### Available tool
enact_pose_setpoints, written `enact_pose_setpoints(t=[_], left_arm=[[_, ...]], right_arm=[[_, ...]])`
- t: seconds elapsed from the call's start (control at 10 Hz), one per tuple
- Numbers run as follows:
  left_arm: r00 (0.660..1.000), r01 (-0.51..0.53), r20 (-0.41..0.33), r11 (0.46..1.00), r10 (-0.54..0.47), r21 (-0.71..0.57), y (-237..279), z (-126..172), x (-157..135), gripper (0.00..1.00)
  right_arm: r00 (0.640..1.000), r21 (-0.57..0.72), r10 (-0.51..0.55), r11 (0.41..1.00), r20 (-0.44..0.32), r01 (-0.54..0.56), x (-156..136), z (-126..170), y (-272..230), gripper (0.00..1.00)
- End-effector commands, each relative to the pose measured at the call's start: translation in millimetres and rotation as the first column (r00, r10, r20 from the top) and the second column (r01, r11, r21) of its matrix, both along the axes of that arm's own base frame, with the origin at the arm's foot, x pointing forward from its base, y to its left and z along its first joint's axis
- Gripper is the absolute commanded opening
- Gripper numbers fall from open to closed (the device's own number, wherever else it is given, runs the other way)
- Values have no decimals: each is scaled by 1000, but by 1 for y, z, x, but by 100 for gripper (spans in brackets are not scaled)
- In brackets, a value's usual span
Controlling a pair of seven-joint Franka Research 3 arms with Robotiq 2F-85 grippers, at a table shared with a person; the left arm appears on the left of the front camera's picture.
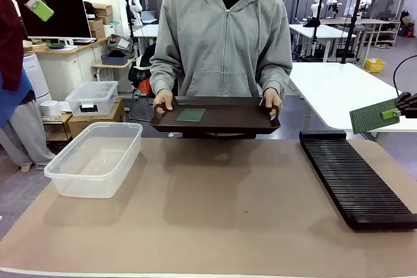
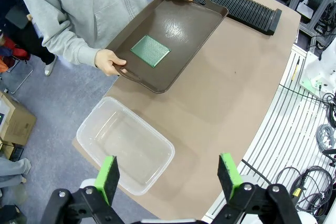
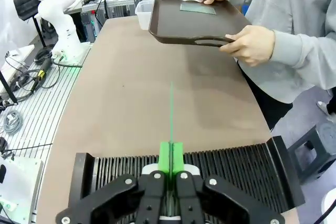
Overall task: Sort PCBs into racks and boxes based on the side picked up.
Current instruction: If the short side of the Blank PCB is picked up, insert it into the PCB Rack ; if the long side is picked up, place it in the Organizing box.
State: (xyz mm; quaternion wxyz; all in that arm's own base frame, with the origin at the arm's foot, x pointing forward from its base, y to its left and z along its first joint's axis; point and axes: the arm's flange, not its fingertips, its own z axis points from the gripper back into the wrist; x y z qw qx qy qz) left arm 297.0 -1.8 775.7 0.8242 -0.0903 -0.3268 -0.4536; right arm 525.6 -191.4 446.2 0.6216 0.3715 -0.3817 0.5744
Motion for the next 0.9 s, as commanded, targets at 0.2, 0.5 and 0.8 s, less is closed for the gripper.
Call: enact_pose_setpoints(t=[0.2,0.5,0.8], left_arm=[[1000,10,0,1000,-10,-8,1,-2,0,100],[1000,10,0,1000,-10,-8,1,-2,0,100],[1000,10,0,1000,-10,-8,1,-2,0,100]], right_arm=[[1000,-5,3,1000,11,-3,0,4,0,2],[992,-74,64,996,110,-56,9,-30,5,2],[982,-42,83,996,171,-77,12,-54,12,2]])
